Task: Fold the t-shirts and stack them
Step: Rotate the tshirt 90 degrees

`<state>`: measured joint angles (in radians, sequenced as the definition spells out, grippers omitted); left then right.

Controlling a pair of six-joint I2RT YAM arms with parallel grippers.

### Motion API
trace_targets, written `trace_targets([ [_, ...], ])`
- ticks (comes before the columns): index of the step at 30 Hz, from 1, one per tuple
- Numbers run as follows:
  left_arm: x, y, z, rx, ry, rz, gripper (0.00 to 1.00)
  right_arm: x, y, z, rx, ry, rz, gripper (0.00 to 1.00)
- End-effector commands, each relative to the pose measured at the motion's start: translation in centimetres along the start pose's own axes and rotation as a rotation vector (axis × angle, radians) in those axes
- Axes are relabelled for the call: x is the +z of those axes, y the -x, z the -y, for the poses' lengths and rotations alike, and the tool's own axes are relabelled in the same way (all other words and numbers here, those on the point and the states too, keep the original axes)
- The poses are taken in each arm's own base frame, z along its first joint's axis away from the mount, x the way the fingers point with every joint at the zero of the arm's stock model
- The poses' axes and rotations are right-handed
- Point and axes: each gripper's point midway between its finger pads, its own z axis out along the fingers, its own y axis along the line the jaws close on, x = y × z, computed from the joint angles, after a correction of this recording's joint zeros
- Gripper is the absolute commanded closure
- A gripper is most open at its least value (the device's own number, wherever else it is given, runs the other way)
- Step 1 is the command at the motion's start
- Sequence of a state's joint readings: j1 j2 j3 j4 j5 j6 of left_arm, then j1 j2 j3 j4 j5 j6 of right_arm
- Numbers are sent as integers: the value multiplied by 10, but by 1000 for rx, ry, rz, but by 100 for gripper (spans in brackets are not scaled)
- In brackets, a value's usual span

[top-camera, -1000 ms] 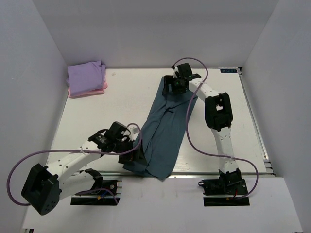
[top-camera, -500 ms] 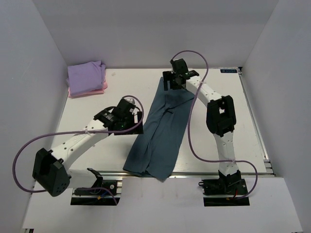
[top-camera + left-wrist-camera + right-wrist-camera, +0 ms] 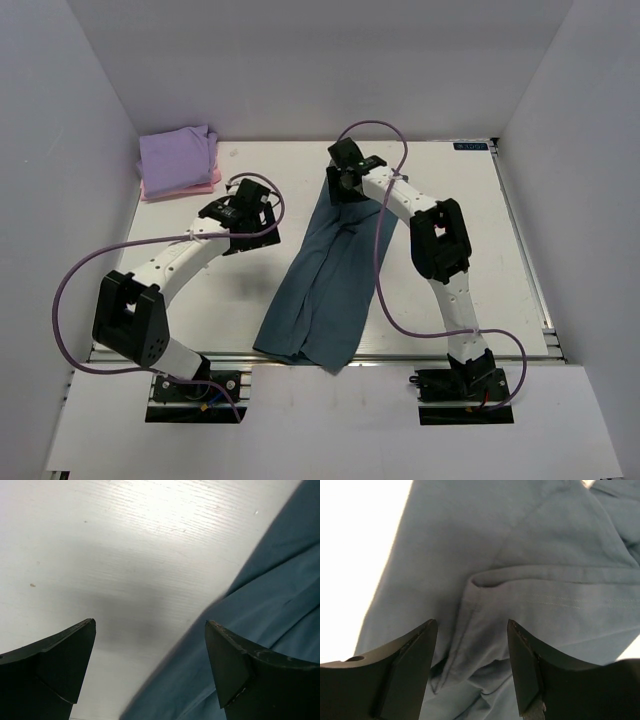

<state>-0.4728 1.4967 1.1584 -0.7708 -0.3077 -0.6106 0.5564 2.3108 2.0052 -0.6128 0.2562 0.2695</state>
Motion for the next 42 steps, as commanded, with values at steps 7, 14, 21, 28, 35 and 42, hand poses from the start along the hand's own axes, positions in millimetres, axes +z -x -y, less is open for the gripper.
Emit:
trace_targets([
  [7, -7, 3, -11, -51, -29, 21, 0, 15, -7, 18, 56, -84, -5, 43],
  [14, -4, -14, -15, -48, -37, -33, 0, 18, 7, 22, 62, -91, 74, 98],
  [21, -5, -24, -12, -48, -74, -57, 0, -2, -14, 37, 112, -127, 105, 100],
  [28, -9, -24, -5, -35, -124, -54, 0, -41, -17, 42, 206, -67, 239, 100],
  [35, -11, -27, -1, -25, -153, -71, 0, -43, -53, 43, 280, -9, 209, 86],
  [42, -11, -28, 0, -25, -160, -76, 0, -59, -93, 70, 452, -118, 217, 99],
])
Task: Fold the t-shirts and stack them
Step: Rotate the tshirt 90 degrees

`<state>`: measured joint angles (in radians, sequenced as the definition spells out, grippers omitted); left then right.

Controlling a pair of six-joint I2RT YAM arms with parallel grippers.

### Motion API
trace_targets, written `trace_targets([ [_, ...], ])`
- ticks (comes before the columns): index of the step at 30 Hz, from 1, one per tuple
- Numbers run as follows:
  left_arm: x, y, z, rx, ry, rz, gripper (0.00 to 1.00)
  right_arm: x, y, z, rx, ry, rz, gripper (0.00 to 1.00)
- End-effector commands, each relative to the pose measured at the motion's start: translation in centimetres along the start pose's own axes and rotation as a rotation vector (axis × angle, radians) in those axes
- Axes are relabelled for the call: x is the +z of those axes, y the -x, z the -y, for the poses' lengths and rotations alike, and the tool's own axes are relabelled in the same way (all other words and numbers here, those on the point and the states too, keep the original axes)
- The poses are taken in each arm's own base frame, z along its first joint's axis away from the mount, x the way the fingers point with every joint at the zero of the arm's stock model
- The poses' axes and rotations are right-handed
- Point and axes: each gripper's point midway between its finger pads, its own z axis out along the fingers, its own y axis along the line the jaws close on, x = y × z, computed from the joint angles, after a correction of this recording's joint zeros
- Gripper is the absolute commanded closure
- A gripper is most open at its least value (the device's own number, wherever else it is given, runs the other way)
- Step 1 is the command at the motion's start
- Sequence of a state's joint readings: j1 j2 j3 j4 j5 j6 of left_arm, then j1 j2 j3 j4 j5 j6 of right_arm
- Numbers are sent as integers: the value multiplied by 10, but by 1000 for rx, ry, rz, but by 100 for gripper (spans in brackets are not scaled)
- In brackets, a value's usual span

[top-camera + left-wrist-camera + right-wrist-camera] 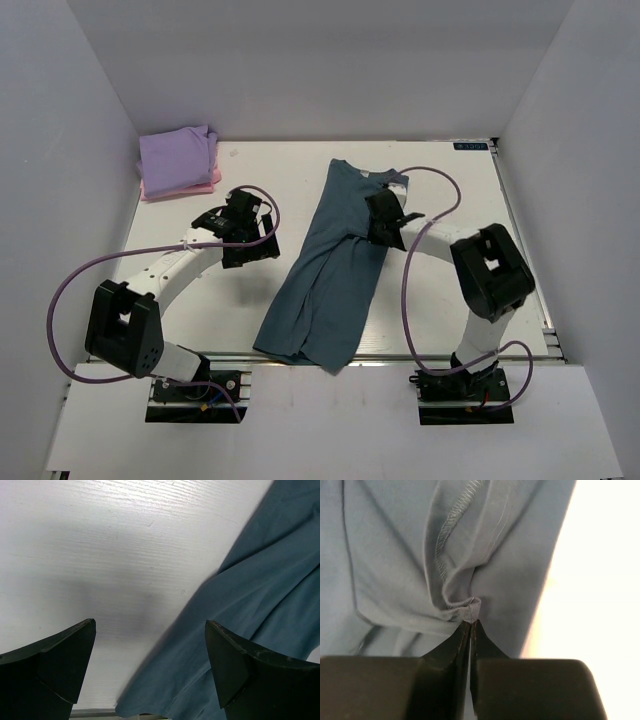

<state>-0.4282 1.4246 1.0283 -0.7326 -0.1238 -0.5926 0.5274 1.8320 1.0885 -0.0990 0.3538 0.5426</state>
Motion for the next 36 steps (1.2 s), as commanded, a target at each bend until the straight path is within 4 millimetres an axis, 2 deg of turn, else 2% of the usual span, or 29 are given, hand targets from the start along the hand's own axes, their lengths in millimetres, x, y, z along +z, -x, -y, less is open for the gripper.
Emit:
trace_targets([
  [1, -12, 8, 5, -4, -43, 39, 0, -38, 36, 11, 181, -19, 169, 93],
  [2, -12, 8, 5, -4, -43, 39, 0, -37, 18, 23, 218, -48, 146, 89],
  [3, -12, 7, 6, 5, -50, 34, 0, -41, 17, 27, 219, -57, 151, 84],
  [4, -12, 7, 6, 5, -50, 34, 0, -52, 25, 32, 224, -64, 188, 73],
  [5, -13, 6, 7, 16, -62, 27, 0, -58, 33, 30, 204, -57, 202, 53],
  [6, -13, 6, 7, 16, -62, 27, 0, -61, 32, 26, 189, -42, 186, 16],
  [7, -13, 6, 10, 16, -76, 28, 0, -64, 38, 24, 158, -39, 182, 10],
  [8, -13, 6, 10, 25, -76, 29, 0, -63, 35, 23, 126, -47, 161, 10],
  [10, -10, 7, 12, 25, -84, 25, 0, -66, 48, 15, 106, -37, 165, 10],
  [12, -7, 5, 12, 26, -78, 15, 0, -59, 48, 11, 79, -39, 152, 10],
  [13, -7, 4, 13, 27, -85, 10, 0, -60, 58, 3, 81, -10, 166, 10],
  [14, -5, 3, 12, 27, -80, 2, 0, -54, 56, 2, 76, -8, 153, 10],
  [16, -3, 1, 12, 28, -75, -6, 0, -50, 61, -13, 52, 50, 153, 10],
  [20, -2, 3, 13, 37, -75, -5, 0, -35, 59, -21, 46, 47, 111, 10],
  [21, -2, 2, 14, 48, -83, -10, 0, -22, 46, -16, 33, 19, 63, 10],
  [23, 1, 3, 15, 48, -84, -8, 0, -19, 47, -17, 30, -3, 45, 10],
  [24, 0, 2, 16, 48, -92, -13, 0, -10, 37, -9, 17, -43, 12, 10],
  [27, 5, 1, 17, 60, -92, -31, 0, 1, 28, -5, 7, -71, -10, 10],
  [30, 11, -1, 18, 71, -94, -46, 0, 14, 22, -11, -41, -56, -52, 10],
  [31, 11, -1, 22, 71, -105, -55, 0, 22, 14, -8, -49, -76, -80, 10],
  [32, 12, 1, 23, 70, -110, -47, 0, 22, 17, -8, -54, -91, -95, 10],
  [33, 11, 1, 26, 80, -128, -47, 0, 29, 28, -17, -52, -81, -87, 10],
  [34, 14, -1, 25, 81, -123, -56, 0, 38, 21, -15, -60, -100, -115, 10],
  [35, 14, -1, 31, 101, -146, -54, 0, 39, 26, -16, -69, -105, -131, 10],
  [36, 16, -3, 35, 122, -153, -55, 0, 41, 37, -25, -72, -91, -118, 10],
])
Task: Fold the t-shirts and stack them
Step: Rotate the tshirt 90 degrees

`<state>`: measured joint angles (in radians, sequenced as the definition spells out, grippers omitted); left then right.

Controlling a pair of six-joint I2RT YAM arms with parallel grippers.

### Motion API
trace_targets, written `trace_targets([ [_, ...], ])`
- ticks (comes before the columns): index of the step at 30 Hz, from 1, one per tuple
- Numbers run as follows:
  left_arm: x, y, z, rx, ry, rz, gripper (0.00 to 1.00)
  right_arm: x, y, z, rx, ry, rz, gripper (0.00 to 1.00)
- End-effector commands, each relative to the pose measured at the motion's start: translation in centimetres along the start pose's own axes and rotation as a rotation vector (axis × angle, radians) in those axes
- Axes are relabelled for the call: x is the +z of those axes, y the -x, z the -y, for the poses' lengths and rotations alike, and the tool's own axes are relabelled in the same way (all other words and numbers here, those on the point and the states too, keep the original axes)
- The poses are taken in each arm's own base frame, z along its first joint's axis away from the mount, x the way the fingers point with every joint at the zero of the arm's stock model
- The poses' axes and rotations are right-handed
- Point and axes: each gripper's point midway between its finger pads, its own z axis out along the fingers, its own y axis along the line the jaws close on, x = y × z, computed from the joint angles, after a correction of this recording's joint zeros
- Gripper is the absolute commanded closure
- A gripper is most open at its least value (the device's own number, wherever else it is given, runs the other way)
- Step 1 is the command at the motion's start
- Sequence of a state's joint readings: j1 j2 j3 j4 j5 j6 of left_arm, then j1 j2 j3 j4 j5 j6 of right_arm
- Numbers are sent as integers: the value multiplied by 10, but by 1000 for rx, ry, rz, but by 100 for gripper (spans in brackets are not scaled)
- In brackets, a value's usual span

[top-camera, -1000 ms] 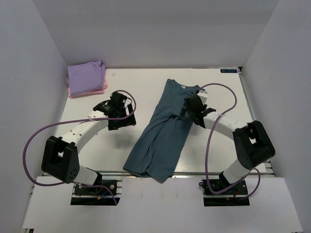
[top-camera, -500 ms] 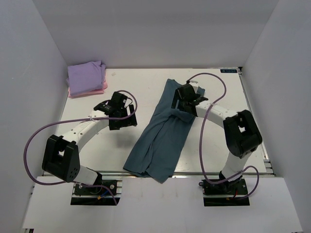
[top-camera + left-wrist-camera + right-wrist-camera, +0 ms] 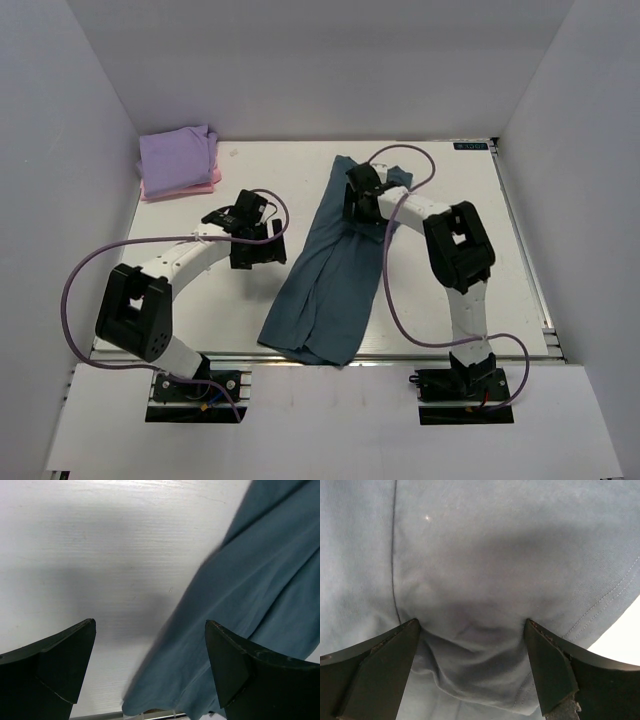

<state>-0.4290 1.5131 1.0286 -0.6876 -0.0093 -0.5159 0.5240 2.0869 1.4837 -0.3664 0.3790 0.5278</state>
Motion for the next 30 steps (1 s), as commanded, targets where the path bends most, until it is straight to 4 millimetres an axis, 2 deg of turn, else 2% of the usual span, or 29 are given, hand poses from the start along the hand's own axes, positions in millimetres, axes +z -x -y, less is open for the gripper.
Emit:
trace_targets([
  [1, -7, 14, 26, 49, -102, 38, 0, 24, -4, -2, -40, -34, -75, 10],
  [2, -4, 10, 29, 58, -121, 15, 0, 19, 14, -15, -53, 0, -62, 10],
  [3, -6, 12, 41, 90, -177, 25, 0, 21, 15, -18, -57, 5, -69, 10],
  [4, -6, 9, 49, 103, -227, 16, 0, 41, -2, -19, -77, 1, -122, 10],
  [5, -7, 4, 60, 109, -302, -7, 0, 40, 7, -31, -103, 48, -118, 10],
  [6, 0, -9, 63, 128, -330, -36, 0, 45, 9, -45, -113, 104, -126, 10],
  [7, 0, -9, 75, 144, -388, -24, 0, 57, 3, -47, -147, 121, -144, 10],
  [8, 3, -13, 75, 144, -397, -35, 0, 57, 9, -66, -168, 205, -143, 10],
  [10, 10, -25, 84, 179, -416, -72, 0, 59, 18, -79, -206, 269, -119, 10],
  [11, 12, -30, 86, 186, -422, -89, 0, 60, 22, -97, -215, 353, -101, 10],
  [14, 19, -43, 104, 227, -474, -123, 0, 58, 35, -116, -237, 452, -46, 10],
  [18, 30, -49, 120, 261, -469, -157, 2, 51, 45, -124, -231, 473, -21, 10],
  [21, 31, -40, 118, 275, -372, -137, 6, 37, 52, -120, -243, 476, -2, 10],
  [22, 32, -32, 113, 274, -325, -112, 6, 41, 44, -113, -258, 455, -13, 10],
  [23, 28, -31, 114, 282, -314, -101, 6, 39, 43, -112, -264, 455, -11, 10],
  [24, 22, -29, 116, 298, -305, -94, 6, 26, 55, -111, -259, 458, 19, 10],
  [26, 9, -23, 121, 318, -321, -60, 6, 23, 51, -107, -269, 451, 19, 10],
  [28, 1, -25, 124, 327, -330, -54, 1, -1, 67, -104, -270, 459, 66, 10],
  [29, -1, -24, 124, 327, -328, -58, 1, -16, 79, -104, -268, 457, 104, 10],
  [30, -6, -20, 119, 325, -303, -35, 1, -22, 81, -101, -267, 455, 112, 10],
])
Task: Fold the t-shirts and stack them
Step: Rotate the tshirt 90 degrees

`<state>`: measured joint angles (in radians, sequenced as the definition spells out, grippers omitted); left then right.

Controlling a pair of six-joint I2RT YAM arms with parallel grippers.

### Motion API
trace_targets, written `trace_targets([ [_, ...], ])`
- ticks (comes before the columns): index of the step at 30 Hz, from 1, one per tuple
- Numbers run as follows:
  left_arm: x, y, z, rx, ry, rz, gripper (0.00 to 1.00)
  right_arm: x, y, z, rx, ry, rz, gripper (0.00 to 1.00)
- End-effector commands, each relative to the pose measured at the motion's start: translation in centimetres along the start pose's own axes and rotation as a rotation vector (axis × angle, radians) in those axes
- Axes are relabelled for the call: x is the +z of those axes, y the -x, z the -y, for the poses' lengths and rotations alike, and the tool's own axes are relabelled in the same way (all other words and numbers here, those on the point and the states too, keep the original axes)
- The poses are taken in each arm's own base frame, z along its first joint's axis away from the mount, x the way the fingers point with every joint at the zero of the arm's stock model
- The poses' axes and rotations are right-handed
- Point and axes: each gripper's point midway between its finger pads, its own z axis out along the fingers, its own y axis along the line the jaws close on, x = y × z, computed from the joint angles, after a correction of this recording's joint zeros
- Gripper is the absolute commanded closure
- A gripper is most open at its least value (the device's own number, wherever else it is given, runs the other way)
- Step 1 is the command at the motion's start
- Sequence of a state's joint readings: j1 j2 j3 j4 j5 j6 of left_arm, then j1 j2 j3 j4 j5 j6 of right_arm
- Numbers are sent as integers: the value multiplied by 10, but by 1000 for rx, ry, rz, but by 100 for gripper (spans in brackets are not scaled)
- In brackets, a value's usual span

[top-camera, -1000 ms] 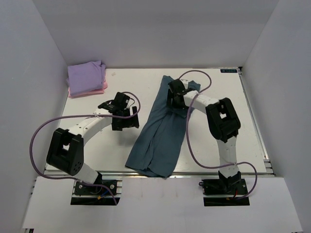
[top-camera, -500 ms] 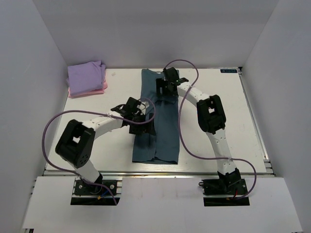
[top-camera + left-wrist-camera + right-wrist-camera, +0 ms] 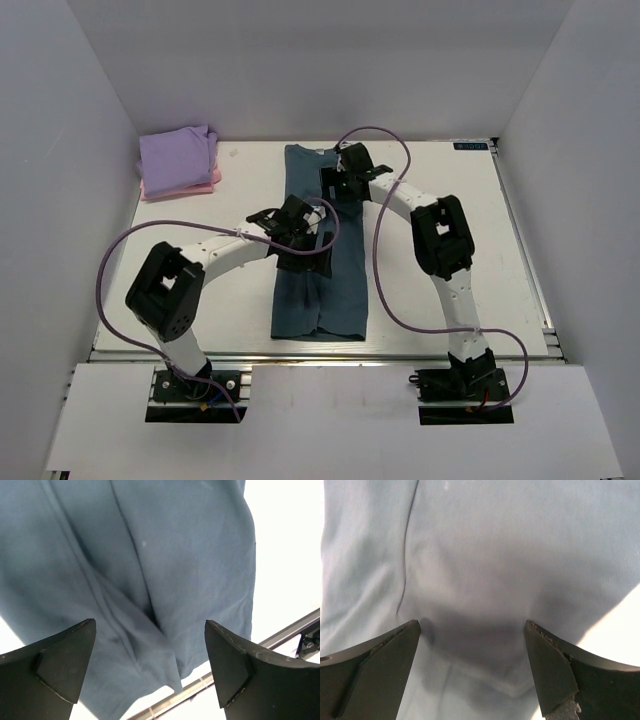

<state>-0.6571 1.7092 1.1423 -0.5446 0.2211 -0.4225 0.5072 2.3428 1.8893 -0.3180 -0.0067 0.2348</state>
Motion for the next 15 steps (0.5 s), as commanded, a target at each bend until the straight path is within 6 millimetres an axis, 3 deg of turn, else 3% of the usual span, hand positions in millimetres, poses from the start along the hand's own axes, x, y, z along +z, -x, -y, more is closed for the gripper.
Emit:
trace_targets([
  [1, -35, 14, 3, 22, 55, 70, 1, -70, 47, -20, -36, 36, 126, 10],
  [2, -42, 18, 0, 7, 85, 90, 1, -75, 40, -19, -44, 36, 120, 10],
  [3, -49, 23, -16, -39, 168, 121, 1, -82, 42, -20, -53, 39, 138, 10],
  [4, -65, 25, -21, -56, 192, 154, 1, -112, 45, -23, -62, 45, 169, 10],
  [5, -72, 24, -40, -90, 294, 193, 1, -119, 42, -26, -79, 49, 181, 10],
  [6, -80, 23, -51, -158, 348, 225, 1, -113, 3, -16, -75, 34, 104, 10],
  [8, -98, 11, -64, -195, 413, 250, 1, -145, 0, -30, -82, 89, 131, 10],
  [9, -105, 11, -74, -219, 446, 283, 1, -149, -31, -30, -72, 110, 73, 10],
  [10, -106, -3, -88, -245, 478, 268, 1, -151, -46, -36, -69, 132, 42, 10],
  [11, -110, -6, -94, -269, 491, 292, 1, -159, -53, -47, -82, 169, 39, 10],
  [13, -117, -19, -107, -331, 507, 316, 1, -164, -93, -69, -108, 270, -40, 10],
  [14, -118, -23, -111, -353, 510, 322, 1, -169, -98, -86, -134, 314, -38, 10],
  [15, -119, -29, -117, -374, 517, 323, 1, -169, -112, -97, -149, 339, -66, 15],
])
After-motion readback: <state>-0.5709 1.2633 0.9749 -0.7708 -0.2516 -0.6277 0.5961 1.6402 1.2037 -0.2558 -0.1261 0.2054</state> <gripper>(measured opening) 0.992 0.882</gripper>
